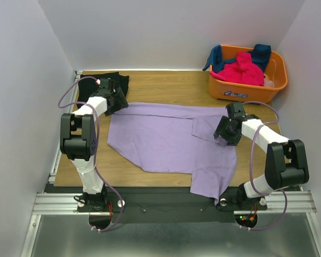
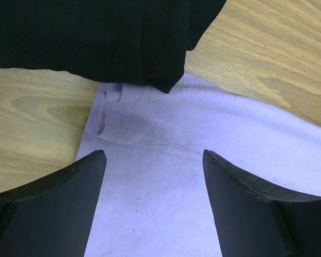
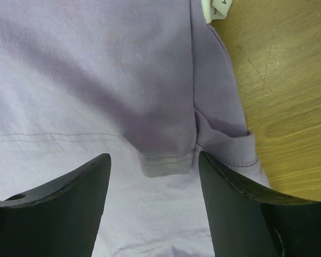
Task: Fold and stack the t-shirts
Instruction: Fold the tshirt
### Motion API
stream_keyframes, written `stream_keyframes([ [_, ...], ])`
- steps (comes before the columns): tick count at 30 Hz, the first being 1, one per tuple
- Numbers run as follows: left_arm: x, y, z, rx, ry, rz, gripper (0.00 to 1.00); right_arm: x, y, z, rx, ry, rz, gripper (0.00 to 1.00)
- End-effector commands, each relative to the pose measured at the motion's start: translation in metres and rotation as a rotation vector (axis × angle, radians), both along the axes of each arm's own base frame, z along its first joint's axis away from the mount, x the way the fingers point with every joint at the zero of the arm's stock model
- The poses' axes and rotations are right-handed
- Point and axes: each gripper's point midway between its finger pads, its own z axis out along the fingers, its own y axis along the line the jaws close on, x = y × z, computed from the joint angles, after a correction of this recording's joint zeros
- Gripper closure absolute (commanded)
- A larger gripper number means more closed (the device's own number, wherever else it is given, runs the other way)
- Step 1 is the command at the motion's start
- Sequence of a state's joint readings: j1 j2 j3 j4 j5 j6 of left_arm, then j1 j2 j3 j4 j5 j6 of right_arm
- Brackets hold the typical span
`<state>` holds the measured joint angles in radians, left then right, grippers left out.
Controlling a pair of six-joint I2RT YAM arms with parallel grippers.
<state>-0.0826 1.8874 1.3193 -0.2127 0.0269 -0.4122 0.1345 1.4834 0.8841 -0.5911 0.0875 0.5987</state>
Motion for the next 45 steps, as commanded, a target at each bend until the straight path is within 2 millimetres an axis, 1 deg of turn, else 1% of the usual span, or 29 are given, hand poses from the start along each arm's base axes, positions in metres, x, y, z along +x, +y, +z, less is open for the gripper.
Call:
stream_keyframes([
  [1, 0.003, 0.005, 0.017, 0.002, -0.046, 0.008, 0.15, 0.014, 0.004, 0.002, 0.005, -0.05, -0.004, 0.28],
  [8, 0.001, 0.007, 0.019, -0.003, -0.05, 0.016, 0.15, 0.011, 0.007, -0.013, -0.005, -0.01, 0.015, 0.32],
  [10, 0.001, 0.008, 0.02, -0.005, -0.05, 0.018, 0.15, 0.01, 0.006, -0.016, -0.012, -0.002, 0.014, 0.36],
  [11, 0.001, 0.008, 0.021, -0.005, -0.052, 0.018, 0.15, 0.011, 0.005, -0.015, -0.014, -0.007, 0.01, 0.39],
  [12, 0.002, 0.01, 0.021, -0.004, -0.053, 0.022, 0.15, 0.012, 0.005, -0.012, -0.017, -0.015, 0.01, 0.46],
  [14, 0.002, 0.011, 0.021, -0.003, -0.055, 0.024, 0.15, 0.014, 0.006, -0.007, -0.012, -0.032, 0.009, 0.51],
  [15, 0.003, 0.011, 0.022, -0.002, -0.057, 0.023, 0.15, 0.015, 0.006, -0.002, -0.009, -0.049, 0.007, 0.56],
  [16, 0.004, 0.011, 0.023, -0.002, -0.058, 0.023, 0.15, 0.015, 0.006, -0.002, -0.008, -0.046, 0.006, 0.58],
  [18, 0.006, 0.013, 0.021, 0.006, -0.056, 0.023, 0.15, 0.015, 0.007, 0.005, -0.002, -0.061, 0.003, 0.64],
  [19, 0.008, 0.013, 0.023, 0.008, -0.059, 0.025, 0.15, 0.013, 0.007, 0.007, -0.002, -0.054, 0.005, 0.71],
  [20, 0.009, 0.014, 0.023, 0.01, -0.059, 0.024, 0.15, 0.012, 0.007, 0.007, 0.0, -0.049, 0.006, 0.74],
  [21, 0.01, 0.013, 0.021, 0.013, -0.056, 0.025, 0.15, 0.01, 0.008, 0.008, 0.001, -0.047, 0.011, 0.8],
  [27, 0.014, 0.014, 0.015, 0.013, -0.041, 0.03, 0.15, -0.003, 0.007, 0.015, -0.004, -0.011, 0.043, 0.97],
  [29, 0.015, 0.014, 0.013, 0.013, -0.038, 0.03, 0.15, -0.009, 0.005, 0.017, -0.009, 0.01, 0.052, 0.99],
  [30, 0.016, 0.014, 0.012, 0.013, -0.038, 0.03, 0.15, -0.015, 0.005, 0.017, -0.01, 0.031, 0.064, 1.0],
  [34, 0.019, 0.013, 0.011, 0.008, -0.037, 0.032, 0.15, -0.024, 0.008, 0.02, 0.008, 0.064, 0.086, 1.0],
  [38, 0.02, 0.014, 0.006, 0.015, -0.027, 0.036, 0.15, -0.028, 0.009, 0.023, 0.015, 0.072, 0.092, 1.0],
  [39, 0.02, 0.019, 0.003, 0.042, -0.023, 0.052, 0.15, -0.029, 0.009, 0.023, 0.015, 0.075, 0.09, 1.0],
  [41, 0.019, 0.022, -0.002, 0.06, -0.01, 0.054, 0.16, -0.029, 0.01, 0.022, 0.016, 0.08, 0.089, 1.0],
  [42, 0.019, 0.025, -0.008, 0.068, 0.002, 0.057, 0.16, -0.029, 0.009, 0.022, 0.016, 0.083, 0.086, 1.0],
  [45, 0.02, 0.024, -0.014, 0.073, 0.009, 0.048, 0.19, -0.028, 0.01, 0.022, 0.022, 0.084, 0.085, 1.0],
])
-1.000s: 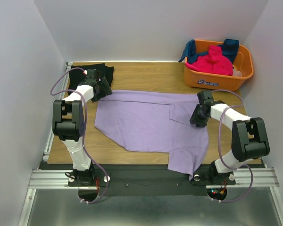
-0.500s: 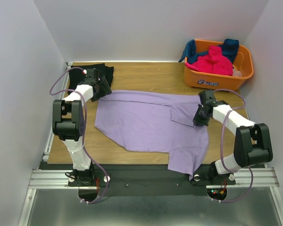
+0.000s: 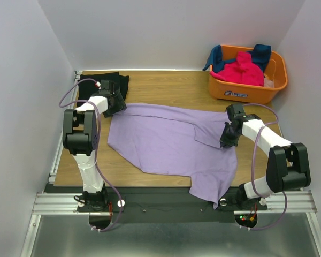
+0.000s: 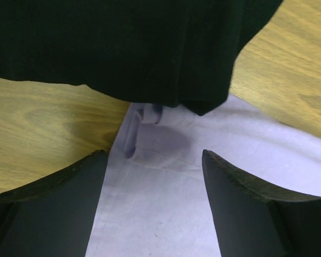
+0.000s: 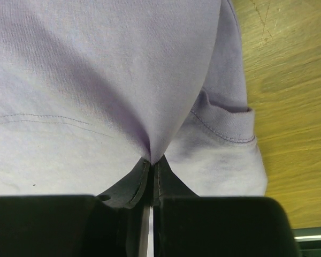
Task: Fold and stack the t-shirts
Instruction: Fold the tshirt
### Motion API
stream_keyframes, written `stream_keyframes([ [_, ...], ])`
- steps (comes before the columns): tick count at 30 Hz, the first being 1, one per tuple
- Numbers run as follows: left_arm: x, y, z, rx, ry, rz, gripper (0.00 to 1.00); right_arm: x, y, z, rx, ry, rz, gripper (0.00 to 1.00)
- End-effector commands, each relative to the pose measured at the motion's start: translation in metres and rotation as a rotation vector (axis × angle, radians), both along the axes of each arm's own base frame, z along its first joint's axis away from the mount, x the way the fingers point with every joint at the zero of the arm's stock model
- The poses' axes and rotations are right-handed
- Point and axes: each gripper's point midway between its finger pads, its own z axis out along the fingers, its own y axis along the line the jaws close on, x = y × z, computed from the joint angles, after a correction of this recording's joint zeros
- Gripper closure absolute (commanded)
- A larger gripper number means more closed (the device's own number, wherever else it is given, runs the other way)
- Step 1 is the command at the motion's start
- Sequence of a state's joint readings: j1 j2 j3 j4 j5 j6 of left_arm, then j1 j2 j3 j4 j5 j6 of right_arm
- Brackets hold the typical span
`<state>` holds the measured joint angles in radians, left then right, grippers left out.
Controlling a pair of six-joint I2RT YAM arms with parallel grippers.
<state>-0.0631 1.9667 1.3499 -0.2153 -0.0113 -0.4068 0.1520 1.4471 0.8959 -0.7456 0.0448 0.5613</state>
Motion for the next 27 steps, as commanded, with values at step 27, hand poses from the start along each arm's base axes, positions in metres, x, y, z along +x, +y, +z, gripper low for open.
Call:
stream_keyframes([
  [27, 0.007, 0.027, 0.052, 0.104, -0.12, 0.091, 0.38, 0.004, 0.005, 0.007, 0.01, 0.008, 0.031, 1.0],
])
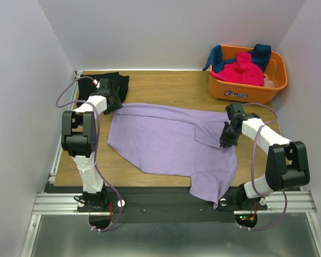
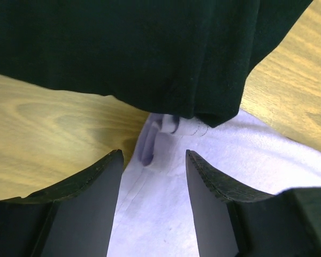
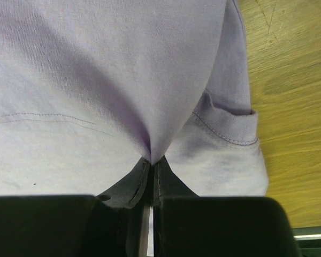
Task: Fold and stack the t-shirts
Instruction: Fold the tshirt
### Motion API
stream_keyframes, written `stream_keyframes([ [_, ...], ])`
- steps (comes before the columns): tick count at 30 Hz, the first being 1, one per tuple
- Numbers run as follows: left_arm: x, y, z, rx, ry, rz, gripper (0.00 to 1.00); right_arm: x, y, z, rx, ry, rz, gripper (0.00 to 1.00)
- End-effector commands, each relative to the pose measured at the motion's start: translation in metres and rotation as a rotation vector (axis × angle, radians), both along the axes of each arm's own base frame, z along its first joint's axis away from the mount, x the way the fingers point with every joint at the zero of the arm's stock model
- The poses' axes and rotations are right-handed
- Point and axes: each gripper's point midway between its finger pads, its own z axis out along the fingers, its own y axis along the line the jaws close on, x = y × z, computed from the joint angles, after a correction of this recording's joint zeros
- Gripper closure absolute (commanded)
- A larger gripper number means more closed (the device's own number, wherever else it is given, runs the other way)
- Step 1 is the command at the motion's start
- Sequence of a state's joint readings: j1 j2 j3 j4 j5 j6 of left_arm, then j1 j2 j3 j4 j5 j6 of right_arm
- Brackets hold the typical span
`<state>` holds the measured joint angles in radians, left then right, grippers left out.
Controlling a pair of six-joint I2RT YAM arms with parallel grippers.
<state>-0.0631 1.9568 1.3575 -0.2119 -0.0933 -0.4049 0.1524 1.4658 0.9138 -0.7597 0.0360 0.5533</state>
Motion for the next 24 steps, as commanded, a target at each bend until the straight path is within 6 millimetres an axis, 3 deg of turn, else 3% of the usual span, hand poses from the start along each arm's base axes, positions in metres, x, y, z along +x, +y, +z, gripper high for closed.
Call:
stream_keyframes([
  [1, 0.003, 0.012, 0.047, 0.037, -0.105, 0.039, 0.38, 0.002, 0.004, 0.007, 0.005, -0.008, 0.022, 1.0],
  [15, 0.007, -0.011, 0.025, -0.021, -0.062, -0.01, 0.39, 0.004, 0.004, 0.008, 0.008, -0.009, 0.02, 1.0],
  [24, 0.002, -0.012, 0.008, -0.021, -0.025, -0.013, 0.39, 0.003, 0.004, 0.008, 0.008, -0.01, 0.016, 1.0],
])
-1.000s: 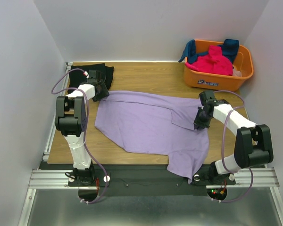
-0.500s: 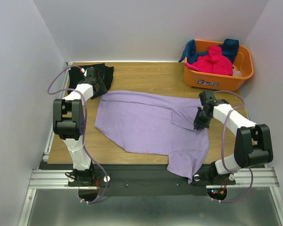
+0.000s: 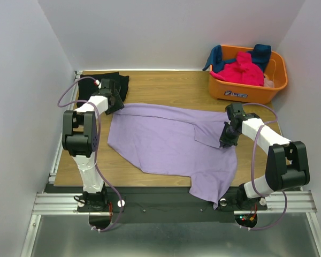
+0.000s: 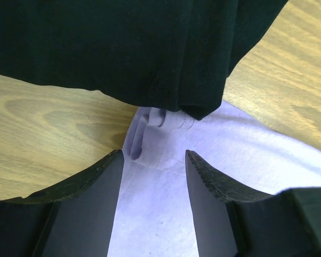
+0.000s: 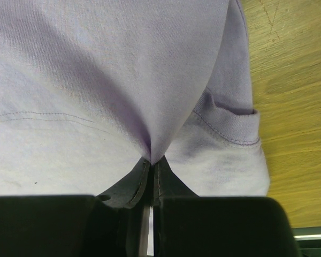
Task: Fold and stack the t-shirts
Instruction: Fold the tshirt
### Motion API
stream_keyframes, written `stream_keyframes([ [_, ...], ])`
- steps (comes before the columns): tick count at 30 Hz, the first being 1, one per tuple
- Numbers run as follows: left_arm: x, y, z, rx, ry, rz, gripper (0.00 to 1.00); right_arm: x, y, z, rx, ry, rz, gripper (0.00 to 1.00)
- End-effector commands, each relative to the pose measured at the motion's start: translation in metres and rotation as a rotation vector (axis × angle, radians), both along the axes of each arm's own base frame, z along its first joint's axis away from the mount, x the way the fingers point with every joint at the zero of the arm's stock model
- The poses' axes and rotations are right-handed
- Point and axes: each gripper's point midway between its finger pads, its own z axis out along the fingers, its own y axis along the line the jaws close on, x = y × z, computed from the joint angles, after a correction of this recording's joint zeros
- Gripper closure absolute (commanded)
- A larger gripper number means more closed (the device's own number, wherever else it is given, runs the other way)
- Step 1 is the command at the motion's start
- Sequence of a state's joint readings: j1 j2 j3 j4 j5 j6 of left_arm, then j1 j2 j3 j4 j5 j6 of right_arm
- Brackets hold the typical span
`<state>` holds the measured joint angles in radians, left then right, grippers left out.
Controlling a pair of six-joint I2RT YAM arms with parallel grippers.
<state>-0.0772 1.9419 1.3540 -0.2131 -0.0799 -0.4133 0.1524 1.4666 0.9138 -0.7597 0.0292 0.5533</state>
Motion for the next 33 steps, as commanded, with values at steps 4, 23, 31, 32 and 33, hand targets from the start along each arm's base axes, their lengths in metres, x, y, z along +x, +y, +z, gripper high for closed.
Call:
stream_keyframes([
  [4, 0.001, -0.001, -0.001, 0.001, -0.007, 0.004, 0.43, 0.004, 0.003, 0.009, 0.003, -0.016, 0.015, 1.0],
  [23, -0.002, -0.006, -0.009, -0.011, 0.012, -0.025, 0.71, -0.001, 0.003, 0.006, 0.005, -0.005, 0.012, 1.0],
  [31, -0.005, -0.006, -0.006, -0.011, 0.011, -0.039, 1.0, -0.002, 0.003, 0.009, 0.007, -0.017, 0.009, 1.0],
  [32, -0.005, -0.006, -0.003, -0.011, 0.006, -0.04, 1.0, -0.002, 0.004, 0.011, 0.012, -0.021, 0.011, 1.0],
  [33, -0.004, -0.006, -0.002, -0.01, 0.003, -0.042, 1.0, -0.002, 0.004, 0.012, 0.016, -0.025, 0.01, 1.0],
])
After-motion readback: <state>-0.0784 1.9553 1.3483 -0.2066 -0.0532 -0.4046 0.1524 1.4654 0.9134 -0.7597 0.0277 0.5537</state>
